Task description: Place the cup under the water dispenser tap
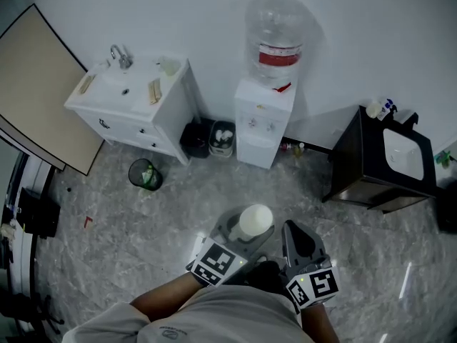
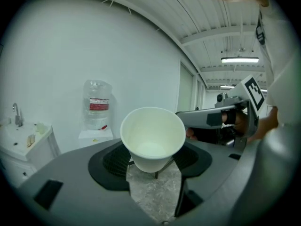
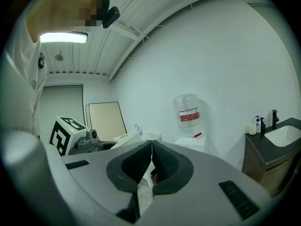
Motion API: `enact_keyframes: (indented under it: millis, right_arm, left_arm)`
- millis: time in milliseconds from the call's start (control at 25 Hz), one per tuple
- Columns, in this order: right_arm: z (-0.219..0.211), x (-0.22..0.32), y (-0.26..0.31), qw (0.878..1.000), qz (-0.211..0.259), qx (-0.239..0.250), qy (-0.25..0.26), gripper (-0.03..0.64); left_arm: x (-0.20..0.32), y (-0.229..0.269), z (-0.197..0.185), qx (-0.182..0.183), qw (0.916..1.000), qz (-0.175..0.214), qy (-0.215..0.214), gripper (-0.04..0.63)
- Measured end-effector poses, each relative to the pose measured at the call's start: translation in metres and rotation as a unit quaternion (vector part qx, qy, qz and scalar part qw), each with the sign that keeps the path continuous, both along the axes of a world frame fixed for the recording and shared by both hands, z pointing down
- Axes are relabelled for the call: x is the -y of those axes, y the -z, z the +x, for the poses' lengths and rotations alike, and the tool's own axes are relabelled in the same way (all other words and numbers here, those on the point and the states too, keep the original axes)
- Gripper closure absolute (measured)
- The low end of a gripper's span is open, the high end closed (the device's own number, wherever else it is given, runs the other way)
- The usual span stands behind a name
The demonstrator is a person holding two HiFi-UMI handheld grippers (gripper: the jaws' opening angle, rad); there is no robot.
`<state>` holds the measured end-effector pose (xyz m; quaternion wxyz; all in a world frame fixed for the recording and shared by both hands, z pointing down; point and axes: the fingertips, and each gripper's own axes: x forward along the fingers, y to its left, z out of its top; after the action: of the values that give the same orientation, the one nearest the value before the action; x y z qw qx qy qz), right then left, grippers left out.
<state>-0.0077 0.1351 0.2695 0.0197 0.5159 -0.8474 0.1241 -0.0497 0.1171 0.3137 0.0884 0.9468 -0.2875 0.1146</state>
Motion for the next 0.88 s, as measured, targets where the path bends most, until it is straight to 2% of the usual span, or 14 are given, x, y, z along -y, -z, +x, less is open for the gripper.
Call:
enact_keyframes:
  millis: [280,640,880]
  right_arm:
    - [0.012,0.093,-0.013,1.0,0.004,-0.004,0.007,0.6]
    - [0.052,0.267,-0.026,0.999,0.003,-0.01,0.042,0.6]
    - [0.065,0.344,-0.046,0.998,-0.013,-0.015,0.052,0.6]
  left_arm:
    - [0.09,-0.016,0.012,0.0,1.0,0.003,0.007,0.321]
    - [0.246,-0.043,0.049,0.013,0.9991,0.023,0.032,0.321]
    - [0.319,-0.07,0.061,0.019,0.9988,0.012,0.043,0.321]
